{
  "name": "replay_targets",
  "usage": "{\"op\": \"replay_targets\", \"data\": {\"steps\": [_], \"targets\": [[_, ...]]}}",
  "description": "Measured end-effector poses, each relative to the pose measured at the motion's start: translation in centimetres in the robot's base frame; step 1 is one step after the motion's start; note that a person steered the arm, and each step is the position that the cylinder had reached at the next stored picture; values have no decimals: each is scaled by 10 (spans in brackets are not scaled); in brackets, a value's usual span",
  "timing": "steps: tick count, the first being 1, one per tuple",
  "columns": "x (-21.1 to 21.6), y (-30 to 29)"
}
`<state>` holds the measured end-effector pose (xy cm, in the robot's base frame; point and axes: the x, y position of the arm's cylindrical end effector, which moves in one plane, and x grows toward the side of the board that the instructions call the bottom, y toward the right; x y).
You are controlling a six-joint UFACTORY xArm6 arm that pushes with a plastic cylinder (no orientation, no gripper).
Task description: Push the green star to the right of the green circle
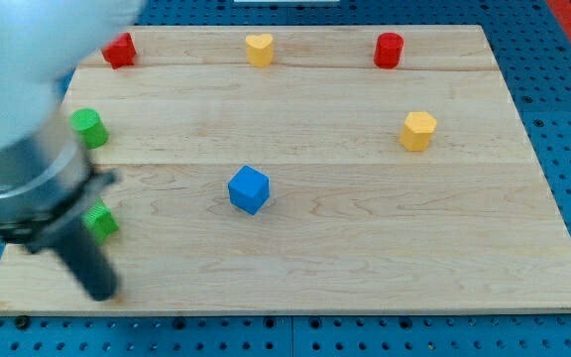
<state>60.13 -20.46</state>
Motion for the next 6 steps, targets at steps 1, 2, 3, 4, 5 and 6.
{"op": "replay_targets", "data": {"steps": [1,2,3,4,5,6], "targets": [[-2,-86],[-13,-79],[-28,-54],[-43,-30],[-52,-6],[-60,7]]}}
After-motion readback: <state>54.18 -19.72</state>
